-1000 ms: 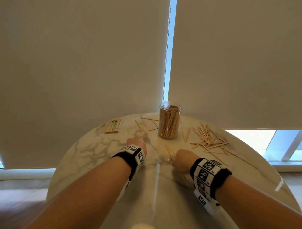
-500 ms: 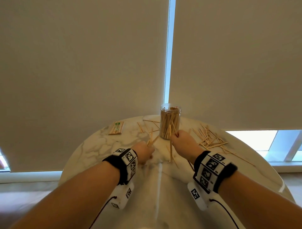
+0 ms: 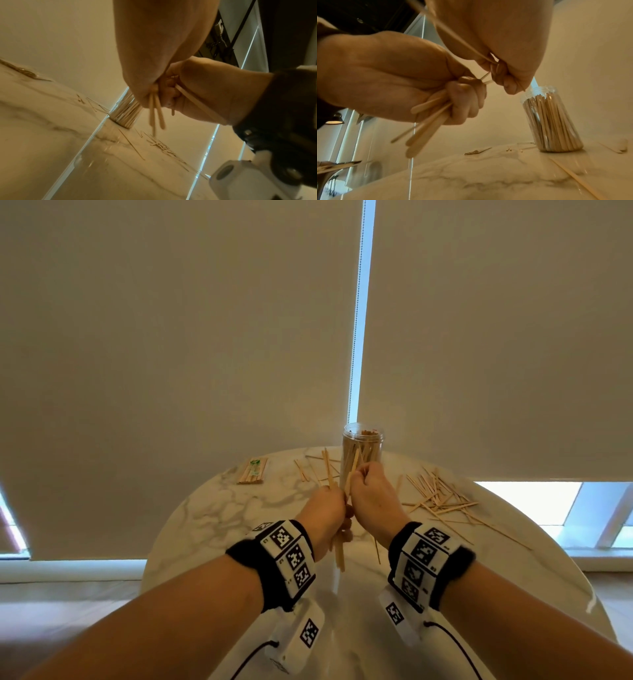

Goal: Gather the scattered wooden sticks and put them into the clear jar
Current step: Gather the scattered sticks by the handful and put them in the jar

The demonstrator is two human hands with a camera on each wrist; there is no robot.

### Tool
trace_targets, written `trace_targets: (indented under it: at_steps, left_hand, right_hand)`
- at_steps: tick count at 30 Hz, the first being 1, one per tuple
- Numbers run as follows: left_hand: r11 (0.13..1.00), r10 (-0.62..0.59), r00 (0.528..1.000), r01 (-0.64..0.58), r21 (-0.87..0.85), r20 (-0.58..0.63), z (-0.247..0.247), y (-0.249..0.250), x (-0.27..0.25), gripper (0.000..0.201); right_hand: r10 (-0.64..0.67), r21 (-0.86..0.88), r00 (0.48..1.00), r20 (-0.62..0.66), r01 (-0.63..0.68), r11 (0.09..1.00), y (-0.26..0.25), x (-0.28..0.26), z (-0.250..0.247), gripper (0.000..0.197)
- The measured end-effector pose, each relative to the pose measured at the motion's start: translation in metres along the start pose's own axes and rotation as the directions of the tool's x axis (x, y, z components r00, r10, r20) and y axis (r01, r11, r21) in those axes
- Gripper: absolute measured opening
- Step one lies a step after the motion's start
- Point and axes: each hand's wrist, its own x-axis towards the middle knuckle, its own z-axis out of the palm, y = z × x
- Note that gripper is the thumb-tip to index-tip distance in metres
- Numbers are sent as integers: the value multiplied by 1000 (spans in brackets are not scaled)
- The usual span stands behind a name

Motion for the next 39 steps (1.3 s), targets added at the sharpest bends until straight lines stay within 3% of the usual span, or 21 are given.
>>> trace_targets:
  at_steps: [4,8,11,14,17,21,24,27,30,34,36,39]
  left_hand:
    - [967,112,993,-118,228,41,-11,1,-3,44]
    - [963,92,972,-142,229,216,-9,-2,-11,13]
    - [939,101,958,-181,293,269,-10,-1,-11,10]
    - [847,125,965,-224,482,230,-15,-3,-7,9]
    - [851,183,975,-223,476,129,-17,-7,-3,16]
    - [816,268,961,-261,516,63,-16,-4,3,30]
    - [847,298,954,-262,462,-5,-14,-3,9,27]
    - [907,274,961,-272,322,39,-8,-7,12,31]
    - [959,219,976,-217,183,13,-1,-11,12,30]
    - [995,95,994,-94,28,-47,-5,-14,20,30]
    - [995,84,995,-81,55,-52,-14,-11,30,32]
    - [989,69,994,-57,139,-87,-34,0,56,26]
  right_hand:
    - [49,174,999,-2,-48,984,-5,1,-3,23]
    - [59,248,998,8,-60,967,-11,3,-1,29]
    - [134,306,989,56,-145,941,-12,1,-1,25]
    - [139,377,984,115,-173,910,-6,0,-2,28]
    - [166,427,985,47,-170,888,4,7,-3,31]
    - [200,414,979,50,-203,887,14,12,0,24]
    - [179,428,982,54,-184,885,14,10,7,20]
    - [106,155,993,-55,-97,983,14,11,14,21]
    - [15,20,992,-127,-12,1000,17,15,18,16]
    - [40,75,999,-12,-39,996,26,23,14,3]
    - [36,102,996,82,-44,994,25,26,5,3]
    - [68,68,992,106,-76,995,25,34,-7,11]
